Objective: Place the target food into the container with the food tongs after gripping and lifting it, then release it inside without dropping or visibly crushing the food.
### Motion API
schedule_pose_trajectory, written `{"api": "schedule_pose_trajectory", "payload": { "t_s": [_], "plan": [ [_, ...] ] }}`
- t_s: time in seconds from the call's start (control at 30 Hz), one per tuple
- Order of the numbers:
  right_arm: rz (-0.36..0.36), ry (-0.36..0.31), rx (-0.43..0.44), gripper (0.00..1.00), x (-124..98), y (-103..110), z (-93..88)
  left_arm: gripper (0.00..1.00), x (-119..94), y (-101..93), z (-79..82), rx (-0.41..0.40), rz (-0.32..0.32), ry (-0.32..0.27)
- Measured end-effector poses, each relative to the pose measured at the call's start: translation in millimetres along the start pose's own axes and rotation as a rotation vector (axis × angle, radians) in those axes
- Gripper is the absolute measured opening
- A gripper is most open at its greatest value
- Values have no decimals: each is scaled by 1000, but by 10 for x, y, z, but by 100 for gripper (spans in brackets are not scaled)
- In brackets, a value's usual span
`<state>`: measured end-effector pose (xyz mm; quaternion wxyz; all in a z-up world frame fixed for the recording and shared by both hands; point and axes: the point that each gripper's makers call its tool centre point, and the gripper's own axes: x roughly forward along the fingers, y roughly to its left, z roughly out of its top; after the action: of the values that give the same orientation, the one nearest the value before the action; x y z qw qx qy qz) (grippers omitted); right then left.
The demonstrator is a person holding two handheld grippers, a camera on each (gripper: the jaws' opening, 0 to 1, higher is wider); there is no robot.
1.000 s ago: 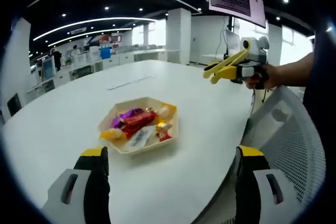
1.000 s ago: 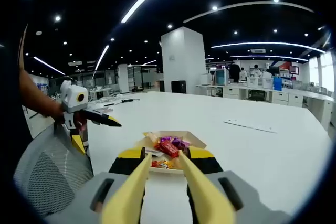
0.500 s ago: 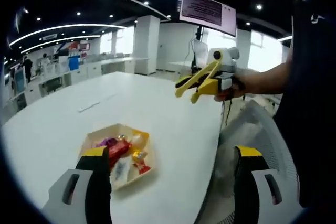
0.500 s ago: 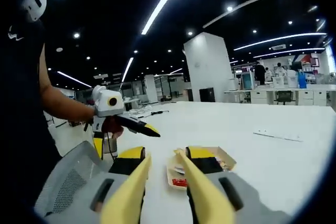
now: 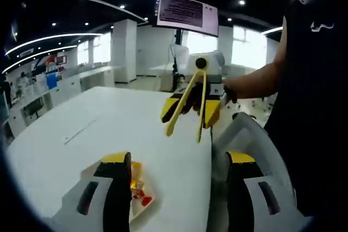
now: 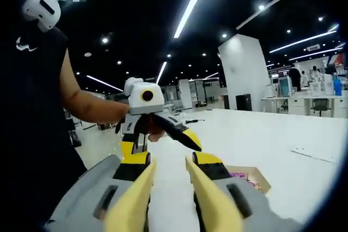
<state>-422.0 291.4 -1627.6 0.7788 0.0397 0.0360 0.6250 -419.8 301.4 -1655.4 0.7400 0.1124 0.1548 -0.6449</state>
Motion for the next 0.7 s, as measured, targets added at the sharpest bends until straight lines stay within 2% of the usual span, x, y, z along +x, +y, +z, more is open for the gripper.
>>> {"api": "schedule_pose_trajectory", "payload": {
  "t_s": [0.23, 0.47, 0.7],
  "plan": [
    [29, -4, 10, 29, 61, 54, -29, 50, 46, -68, 40, -14, -53, 5],
    [46, 16, 41, 29, 107, 94, -164, 32, 66, -142, 2, -17, -110, 24],
    [59, 22, 55, 29, 136, 109, -208, 31, 108, -182, -3, -14, -130, 20]
  ]
}}
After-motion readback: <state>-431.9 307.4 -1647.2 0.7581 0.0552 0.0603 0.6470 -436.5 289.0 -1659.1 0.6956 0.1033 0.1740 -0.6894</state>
